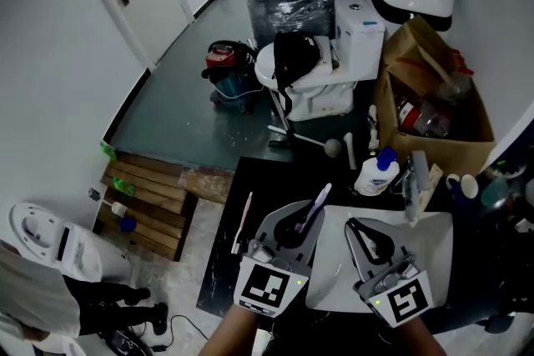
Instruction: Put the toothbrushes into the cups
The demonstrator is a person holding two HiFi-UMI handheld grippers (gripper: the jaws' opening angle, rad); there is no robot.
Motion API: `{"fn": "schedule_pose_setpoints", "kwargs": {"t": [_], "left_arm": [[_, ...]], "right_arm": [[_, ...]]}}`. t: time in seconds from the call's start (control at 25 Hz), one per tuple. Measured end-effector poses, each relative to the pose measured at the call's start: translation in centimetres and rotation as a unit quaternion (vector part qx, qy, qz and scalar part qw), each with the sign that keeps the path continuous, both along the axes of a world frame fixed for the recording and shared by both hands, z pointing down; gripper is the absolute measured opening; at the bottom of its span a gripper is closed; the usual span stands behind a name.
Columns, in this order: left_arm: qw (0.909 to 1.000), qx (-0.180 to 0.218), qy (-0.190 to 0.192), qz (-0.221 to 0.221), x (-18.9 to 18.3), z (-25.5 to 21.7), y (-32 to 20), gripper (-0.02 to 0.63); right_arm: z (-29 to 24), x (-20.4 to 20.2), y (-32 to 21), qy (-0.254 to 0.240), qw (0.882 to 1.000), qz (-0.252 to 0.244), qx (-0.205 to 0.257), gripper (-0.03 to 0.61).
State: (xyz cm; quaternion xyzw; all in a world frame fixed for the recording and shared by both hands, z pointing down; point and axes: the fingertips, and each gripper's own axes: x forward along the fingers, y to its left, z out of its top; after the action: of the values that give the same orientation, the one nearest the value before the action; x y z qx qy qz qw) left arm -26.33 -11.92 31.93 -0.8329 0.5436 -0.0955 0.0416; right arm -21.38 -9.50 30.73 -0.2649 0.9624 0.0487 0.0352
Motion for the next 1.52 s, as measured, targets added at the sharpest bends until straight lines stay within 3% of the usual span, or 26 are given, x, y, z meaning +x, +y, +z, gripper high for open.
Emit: {"fn": "schedule_pose_setpoints", "kwargs": {"t": [0.12, 0.48, 1.0, 1.24, 1.52], "left_arm": [[0.9992, 0.040, -0.007, 0.009, 0.2, -1.1, 1.4, 0.048], [0.9962, 0.084, -0.022, -0.005, -0.3, -1.6, 4.5, 0.048], [0.9942, 0.102, -0.035, 0.005, -0.7, -1.5, 6.3, 0.048], [0.9925, 0.109, -0.024, 0.049, 2.2, -1.6, 5.8, 0.048], [0.9857, 0.120, -0.005, 0.118, 9.2, -1.7, 4.6, 0.048]], "right_arm": [[-0.4, -0.2, 0.4, -0.001, 1.000, 0.007, 0.007, 0.035], [-1.2, -1.2, 2.0, 0.003, 1.000, 0.003, 0.020, 0.035], [-1.1, -2.1, 4.0, 0.001, 0.999, 0.023, 0.028, 0.035], [-0.9, 0.3, 3.8, 0.011, 0.998, 0.062, 0.027, 0.035], [-0.1, 6.5, 3.1, 0.023, 0.992, 0.125, 0.021, 0.035]]}}
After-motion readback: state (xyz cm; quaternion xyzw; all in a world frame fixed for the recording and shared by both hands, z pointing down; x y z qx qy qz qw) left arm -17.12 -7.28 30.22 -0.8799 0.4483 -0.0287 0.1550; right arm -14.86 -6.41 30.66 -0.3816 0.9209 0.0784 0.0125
